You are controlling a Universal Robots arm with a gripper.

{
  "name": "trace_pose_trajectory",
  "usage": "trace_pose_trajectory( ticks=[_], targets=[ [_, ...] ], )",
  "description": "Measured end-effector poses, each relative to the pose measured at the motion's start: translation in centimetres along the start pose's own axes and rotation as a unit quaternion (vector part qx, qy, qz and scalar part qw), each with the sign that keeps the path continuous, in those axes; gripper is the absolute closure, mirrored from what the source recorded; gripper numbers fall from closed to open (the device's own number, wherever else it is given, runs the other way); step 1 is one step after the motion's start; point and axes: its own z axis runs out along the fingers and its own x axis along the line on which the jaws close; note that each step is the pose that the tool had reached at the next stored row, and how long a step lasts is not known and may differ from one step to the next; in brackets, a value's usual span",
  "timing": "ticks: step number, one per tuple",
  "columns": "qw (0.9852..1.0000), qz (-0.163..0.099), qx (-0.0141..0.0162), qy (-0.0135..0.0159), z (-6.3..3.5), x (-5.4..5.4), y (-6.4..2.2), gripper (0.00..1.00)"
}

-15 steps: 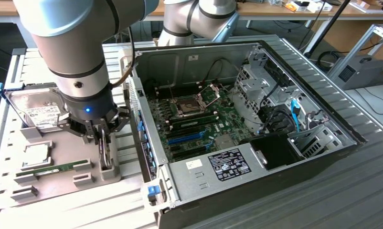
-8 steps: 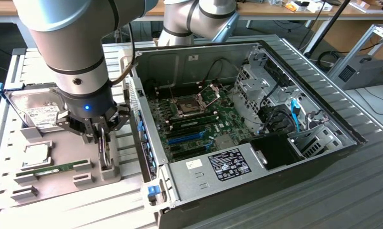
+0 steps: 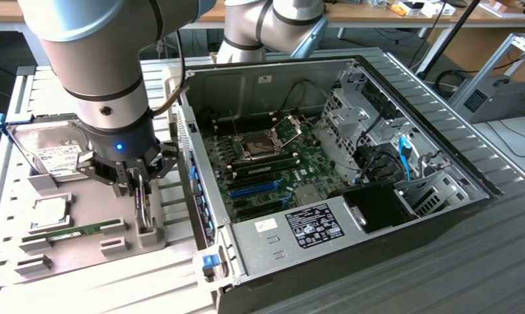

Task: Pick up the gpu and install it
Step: 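Pick up the gpu and move the gpu toward the slot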

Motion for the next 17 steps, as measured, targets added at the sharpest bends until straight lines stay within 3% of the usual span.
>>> trace_pose_trajectory(
  ticks=[6, 17],
  targets=[
    [1.0, 0.0, 0.0, 0.0001, -0.03, 0.0, 0.0, 0.73],
    [1.0, -0.001, 0.0, 0.0, -1.16, 0.0, 0.05, 0.73]
  ],
)
